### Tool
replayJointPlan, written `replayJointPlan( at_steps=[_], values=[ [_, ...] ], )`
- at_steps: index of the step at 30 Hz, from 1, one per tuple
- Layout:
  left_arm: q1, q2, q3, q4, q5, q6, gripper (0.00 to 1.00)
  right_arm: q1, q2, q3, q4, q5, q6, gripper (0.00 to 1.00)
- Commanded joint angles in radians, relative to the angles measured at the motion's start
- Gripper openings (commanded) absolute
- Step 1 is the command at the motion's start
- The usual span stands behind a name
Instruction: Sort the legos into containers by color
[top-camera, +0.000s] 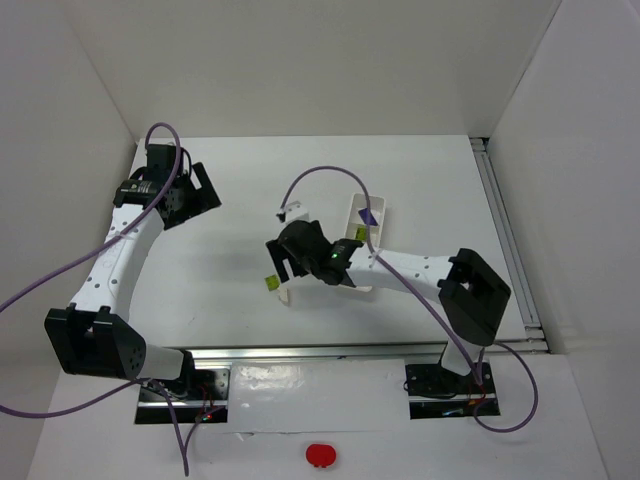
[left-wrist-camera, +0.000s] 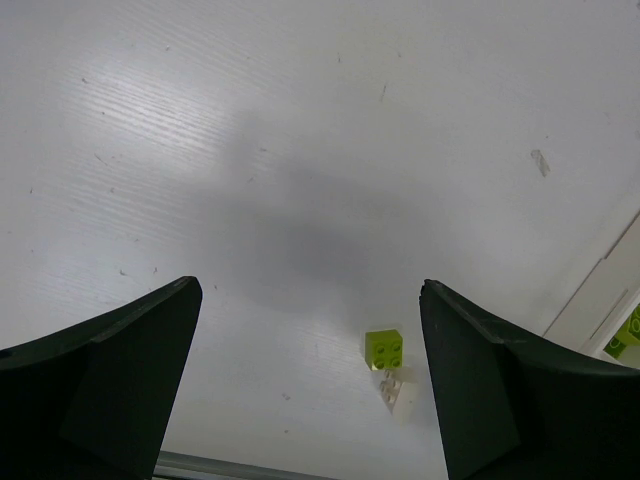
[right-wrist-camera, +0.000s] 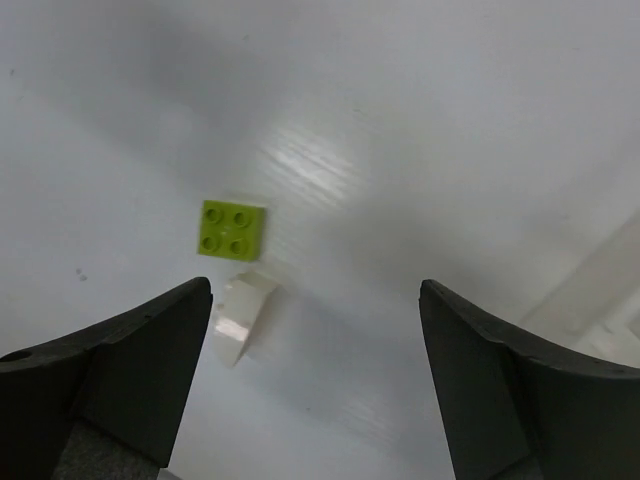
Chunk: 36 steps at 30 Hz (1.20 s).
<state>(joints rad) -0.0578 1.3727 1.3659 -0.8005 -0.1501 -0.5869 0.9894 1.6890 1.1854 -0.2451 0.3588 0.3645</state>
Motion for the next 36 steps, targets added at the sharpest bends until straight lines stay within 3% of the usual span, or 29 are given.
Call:
replayJointPlan(
  at_steps=[1,12,18,21,22,26,31,36],
  values=[
    [-0.004,-0.02,0.035,-0.017,-0.04,-0.034,1.0,0.029,0.09,0.08,0.023,-0.093,-0.053,0.92],
    [-0.004,-0.029,0.024,-0.017,-0.031,-0.034,1.0,0.097,0.29,0.174,0.059,-0.132,-0.009,0.91],
    [-0.004,-0.029,0.024,-0.017,-0.031,-0.034,1.0,0.127,0.36,0.209,0.049,-0.063,-0.018,0.77],
    [-0.004,-0.029,0.015,-0.017,-0.031,-0.025,1.0,0.127,0.389,0.238,0.026,-0.023,0.0,0.61],
    [-0.004,-0.029,0.015,-0.017,-0.031,-0.025,1.0,0.127,0.39,0.25,0.017,0.008,0.01,0.49],
    [-0.004,-0.029,0.006,-0.017,-0.031,-0.025,1.0,0.127,0.371,0.272,0.007,0.09,0.019,0.31],
    [-0.004,-0.029,0.006,-0.017,-0.031,-0.016,1.0,0.127,0.25,0.26,0.032,0.184,0.01,0.29],
    [-0.004,-0.02,0.006,-0.017,0.021,0.018,1.0,0.033,0.106,0.168,0.023,0.279,0.06,0.29]
  ],
)
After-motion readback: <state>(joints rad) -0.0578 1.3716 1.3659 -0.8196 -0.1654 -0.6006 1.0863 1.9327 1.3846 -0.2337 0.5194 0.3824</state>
